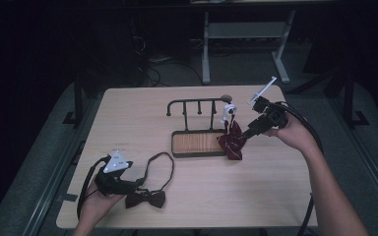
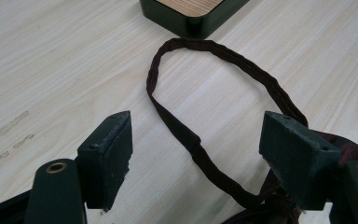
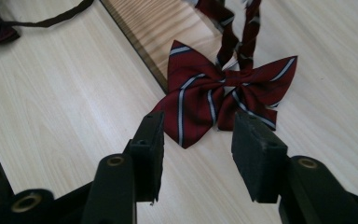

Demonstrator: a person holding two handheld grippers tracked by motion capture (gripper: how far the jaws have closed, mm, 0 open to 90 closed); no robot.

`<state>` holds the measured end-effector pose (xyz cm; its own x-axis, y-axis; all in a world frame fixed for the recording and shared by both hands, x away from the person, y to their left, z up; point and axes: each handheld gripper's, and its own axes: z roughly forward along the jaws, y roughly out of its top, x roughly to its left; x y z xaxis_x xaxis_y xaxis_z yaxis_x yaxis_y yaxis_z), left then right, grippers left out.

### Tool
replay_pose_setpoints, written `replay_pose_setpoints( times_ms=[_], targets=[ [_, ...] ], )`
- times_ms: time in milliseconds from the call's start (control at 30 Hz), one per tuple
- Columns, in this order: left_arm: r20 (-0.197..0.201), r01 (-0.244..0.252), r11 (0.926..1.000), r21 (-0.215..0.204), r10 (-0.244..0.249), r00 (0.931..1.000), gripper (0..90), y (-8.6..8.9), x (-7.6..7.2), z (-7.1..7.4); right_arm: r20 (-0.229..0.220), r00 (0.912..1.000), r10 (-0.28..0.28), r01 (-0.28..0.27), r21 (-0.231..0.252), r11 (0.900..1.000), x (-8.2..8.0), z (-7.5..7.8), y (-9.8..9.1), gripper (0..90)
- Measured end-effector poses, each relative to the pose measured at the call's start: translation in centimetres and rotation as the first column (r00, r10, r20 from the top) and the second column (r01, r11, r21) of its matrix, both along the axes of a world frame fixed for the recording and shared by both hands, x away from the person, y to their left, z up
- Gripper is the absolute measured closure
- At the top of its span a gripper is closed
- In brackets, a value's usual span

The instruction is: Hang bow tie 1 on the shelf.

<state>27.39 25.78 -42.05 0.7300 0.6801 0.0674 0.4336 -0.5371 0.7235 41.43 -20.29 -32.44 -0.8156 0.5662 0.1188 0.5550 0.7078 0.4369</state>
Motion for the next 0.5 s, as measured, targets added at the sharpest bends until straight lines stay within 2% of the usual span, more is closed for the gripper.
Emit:
replay_pose_setpoints(
  times_ms=[500],
  targets=[
    [-0.001, -0.003, 0.9999, 0.015, 0.003, 1.0000, 26.1, -0.2, 0.0, -0.1, 0.006, 0.9999, 0.009, -0.009, 0.005, 0.9999, -1.8, -2.5, -0.8, 46.1]
  ],
)
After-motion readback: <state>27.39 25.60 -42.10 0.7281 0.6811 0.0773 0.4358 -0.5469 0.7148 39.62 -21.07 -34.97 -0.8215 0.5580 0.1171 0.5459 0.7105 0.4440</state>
